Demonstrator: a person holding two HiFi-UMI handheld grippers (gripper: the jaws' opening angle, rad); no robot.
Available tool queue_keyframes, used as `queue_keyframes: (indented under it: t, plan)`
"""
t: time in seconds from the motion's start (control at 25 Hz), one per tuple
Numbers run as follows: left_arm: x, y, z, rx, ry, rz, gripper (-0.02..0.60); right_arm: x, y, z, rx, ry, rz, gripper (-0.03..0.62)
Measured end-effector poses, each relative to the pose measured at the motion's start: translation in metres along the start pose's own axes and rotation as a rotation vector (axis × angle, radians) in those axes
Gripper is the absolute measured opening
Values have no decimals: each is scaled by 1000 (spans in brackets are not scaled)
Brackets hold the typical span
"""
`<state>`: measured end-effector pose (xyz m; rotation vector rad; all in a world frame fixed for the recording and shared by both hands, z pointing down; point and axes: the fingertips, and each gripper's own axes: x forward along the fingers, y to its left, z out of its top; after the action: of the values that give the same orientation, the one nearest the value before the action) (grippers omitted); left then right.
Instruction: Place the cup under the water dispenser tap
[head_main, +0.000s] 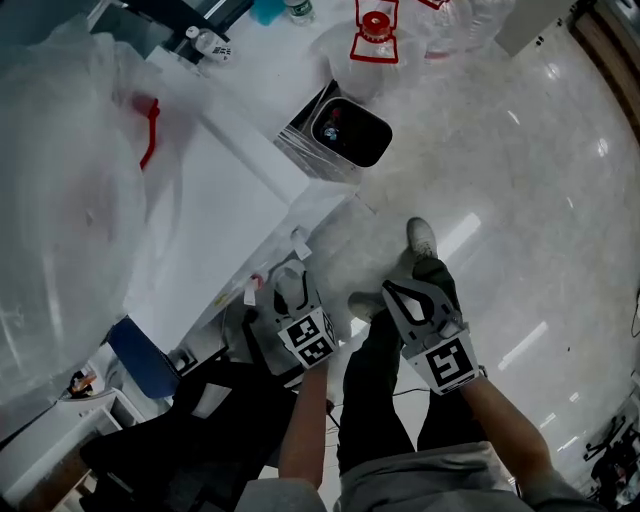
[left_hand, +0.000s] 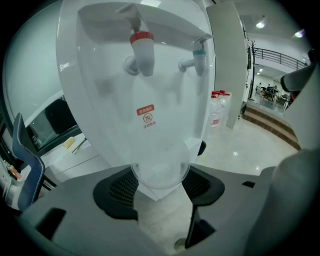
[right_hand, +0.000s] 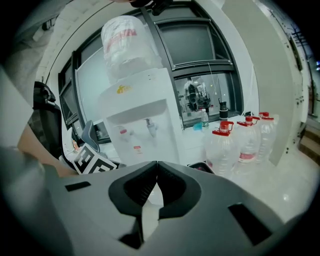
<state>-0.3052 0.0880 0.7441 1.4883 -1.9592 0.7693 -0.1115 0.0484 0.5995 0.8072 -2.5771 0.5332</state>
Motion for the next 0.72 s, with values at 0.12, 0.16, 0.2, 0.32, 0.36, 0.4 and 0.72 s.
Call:
queue_keyframes:
  t: [0.12,0.16,0.2,0.32,0.36,0.4,0.72]
  plan:
    - [10,0,-8,2,3,0,273,-3,-5,-12,22,19,-18,11]
    - [14,-1,-9,3,2,2,273,-3,-6,-16,28,23,-22,11]
    - [19,-1,-10,2,0,6,273,-3,-7,-19,31,29,-24,11]
    - [33,0,-11,-13,-9,17,273,-3,-8,-28,30,38,-27,11]
    - [37,1,-12,-20,-14,20,273,-4,-8,-30,32,38,-28,11]
    - [40,0,-12,-24,-19,25,273,-5,-8,-33,34,40,-29,11]
    - [63,6,-12,-53,-15,71,273,-12,-5,-51,55,71,-33,11]
